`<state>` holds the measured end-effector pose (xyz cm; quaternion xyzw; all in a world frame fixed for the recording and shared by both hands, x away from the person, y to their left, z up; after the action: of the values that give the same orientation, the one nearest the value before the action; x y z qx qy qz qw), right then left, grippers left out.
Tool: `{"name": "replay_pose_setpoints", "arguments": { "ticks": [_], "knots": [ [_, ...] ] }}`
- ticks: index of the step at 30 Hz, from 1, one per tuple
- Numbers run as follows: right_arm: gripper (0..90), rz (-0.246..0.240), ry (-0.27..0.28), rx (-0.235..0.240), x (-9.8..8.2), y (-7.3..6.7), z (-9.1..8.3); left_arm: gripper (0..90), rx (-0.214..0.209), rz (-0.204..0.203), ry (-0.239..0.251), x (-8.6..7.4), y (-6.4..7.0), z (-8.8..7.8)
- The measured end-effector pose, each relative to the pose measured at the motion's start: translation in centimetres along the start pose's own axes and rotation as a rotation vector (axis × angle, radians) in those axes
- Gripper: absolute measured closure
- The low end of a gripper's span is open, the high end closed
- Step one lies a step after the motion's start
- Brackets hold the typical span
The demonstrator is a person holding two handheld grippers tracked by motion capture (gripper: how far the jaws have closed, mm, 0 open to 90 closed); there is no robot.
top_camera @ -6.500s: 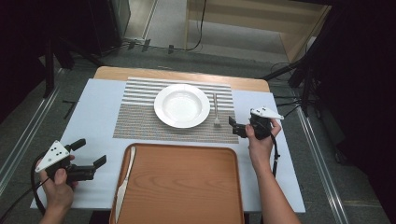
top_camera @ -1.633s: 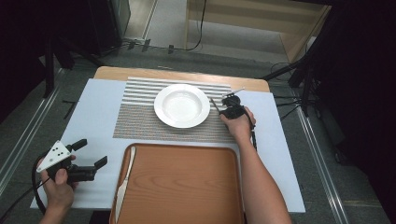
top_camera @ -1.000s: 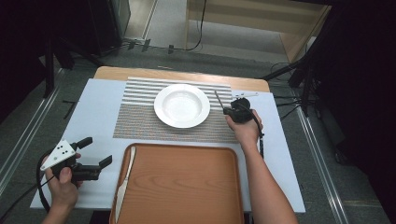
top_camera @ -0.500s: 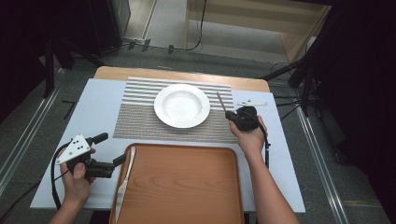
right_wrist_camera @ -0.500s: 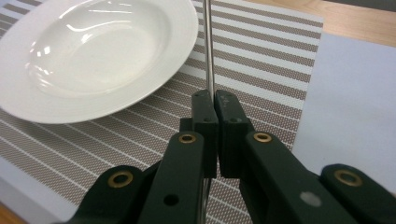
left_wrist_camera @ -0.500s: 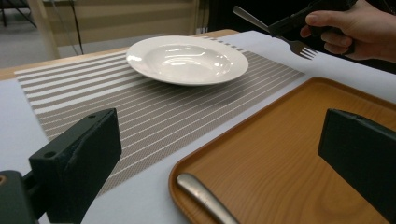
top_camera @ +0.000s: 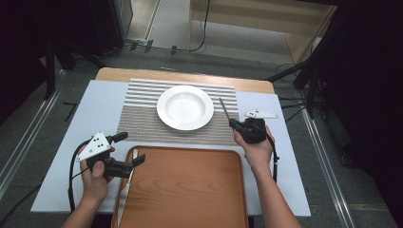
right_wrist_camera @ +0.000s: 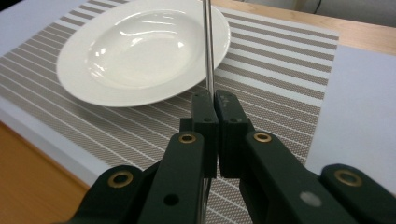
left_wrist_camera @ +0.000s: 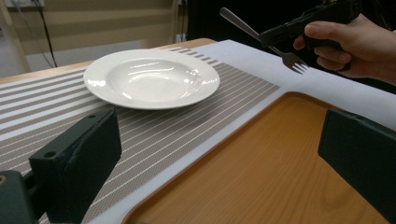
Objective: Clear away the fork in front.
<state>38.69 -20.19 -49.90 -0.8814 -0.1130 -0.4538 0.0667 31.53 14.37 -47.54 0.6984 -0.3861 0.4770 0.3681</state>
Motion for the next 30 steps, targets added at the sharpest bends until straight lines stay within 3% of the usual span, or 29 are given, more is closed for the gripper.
{"name": "replay_pose_setpoints", "arguments": {
  "ticks": [10, 30],
  "knots": [
    [86.5, -0.011, 0.059, 0.051, -0.8, -2.1, -2.0, 0.0, -0.043, 0.004, 0.015, 1.1, 1.0, 2.0],
    [86.5, -0.020, 0.107, 0.131, -3.2, -5.6, -3.8, 0.0, -0.082, -0.001, 0.042, 1.9, 1.9, 4.6]
  ]
}}
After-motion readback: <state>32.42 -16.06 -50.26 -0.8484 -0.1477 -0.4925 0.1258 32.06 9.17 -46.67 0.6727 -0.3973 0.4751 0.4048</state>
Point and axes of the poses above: each handheld gripper's, and its own axes: z roughly forward along the jaws, x roughly out of its top, y roughly to its right, the point moved 8 cm from there along z, roughly forward along the jaws, and after that the axes turned 12 degrees about -x, right-handed, at the moved point
